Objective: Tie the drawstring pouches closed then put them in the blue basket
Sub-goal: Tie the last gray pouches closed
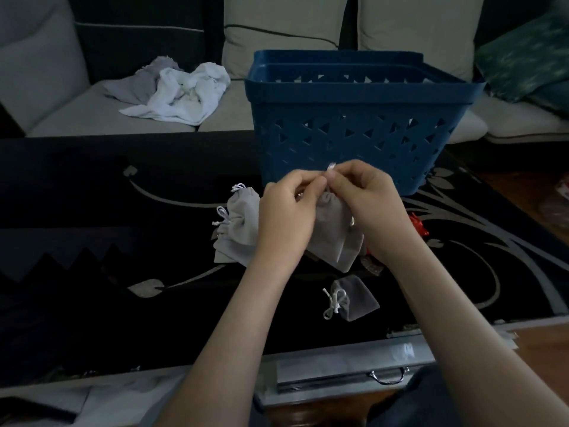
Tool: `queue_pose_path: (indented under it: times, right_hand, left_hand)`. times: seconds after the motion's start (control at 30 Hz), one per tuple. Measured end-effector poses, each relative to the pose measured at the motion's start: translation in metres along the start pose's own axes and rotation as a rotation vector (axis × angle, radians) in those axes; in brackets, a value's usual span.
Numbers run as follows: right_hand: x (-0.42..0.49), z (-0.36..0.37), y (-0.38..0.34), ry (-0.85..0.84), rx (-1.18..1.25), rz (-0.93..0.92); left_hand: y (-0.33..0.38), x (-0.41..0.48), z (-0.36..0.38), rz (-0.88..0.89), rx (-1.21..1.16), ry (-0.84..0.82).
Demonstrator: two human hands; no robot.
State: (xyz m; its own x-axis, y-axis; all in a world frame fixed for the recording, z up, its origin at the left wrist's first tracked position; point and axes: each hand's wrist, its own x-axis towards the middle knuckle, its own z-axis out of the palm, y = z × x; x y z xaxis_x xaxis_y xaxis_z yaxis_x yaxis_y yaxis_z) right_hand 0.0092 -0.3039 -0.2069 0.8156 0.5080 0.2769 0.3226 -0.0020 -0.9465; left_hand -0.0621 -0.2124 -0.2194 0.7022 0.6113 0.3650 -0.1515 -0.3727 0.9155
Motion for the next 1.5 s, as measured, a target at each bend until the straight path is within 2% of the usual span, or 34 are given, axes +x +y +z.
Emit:
queue_pose_path:
  times: [0.13, 0.3, 0.4, 0.57, 0.67, 0.73, 0.87, 1.0, 1.1, 1.27, 1.4, 1.5]
  right_hand:
    - [0.002, 0.001, 0.001, 0.012, -0.017, -0.028]
    - [0.003, 0.002, 0.006, -0.122, -0.027, 0.033]
    - [0.004, -0.001, 0.003, -0.111, -0.019, 0.021]
    - [0.003, 0.001, 0.000, -0.088, -0.047, -0.054]
    - [0.003, -0.006, -0.003, -0.098, -0.030, -0.107]
    - [0.005, -0.011, -0.003, -0.137, -0.163, -0.158]
    - [0.006, -0.013, -0.002, -0.255, -0.428, -0.139]
    - [0.006, -0.015, -0.004, -0.284, -0.494, -0.131]
    - [0.005, -0.017, -0.006, -0.302, -0.462, -0.094]
    - [0.002, -0.027, -0.006, -0.405, -0.281, -0.054]
    - [0.003, -0.036, -0.005, -0.488, -0.425, -0.060]
    - [0.003, -0.041, -0.002, -0.466, -0.495, -0.027]
  left_hand:
    - [0.001, -0.002, -0.001, -0.071, -0.039, -0.073]
    - [-0.004, -0.002, -0.003, -0.107, -0.031, -0.062]
    - [-0.005, -0.001, -0.003, -0.140, -0.004, -0.071]
    - [-0.006, 0.001, -0.003, -0.114, 0.201, -0.131]
    - [-0.011, 0.000, -0.005, -0.109, 0.203, -0.125]
    - [-0.009, 0.001, -0.008, -0.159, 0.026, -0.074]
    - [0.000, 0.004, -0.014, -0.360, -0.476, -0.053]
    - [0.009, 0.004, -0.012, -0.410, -0.740, -0.081]
    - [0.011, 0.005, -0.015, -0.420, -0.807, -0.088]
    - [0.013, 0.009, -0.021, -0.442, -0.698, -0.154]
    - [0.006, 0.009, -0.024, -0.307, -0.402, -0.252]
    - [-0.001, 0.009, -0.025, -0.248, -0.227, -0.225]
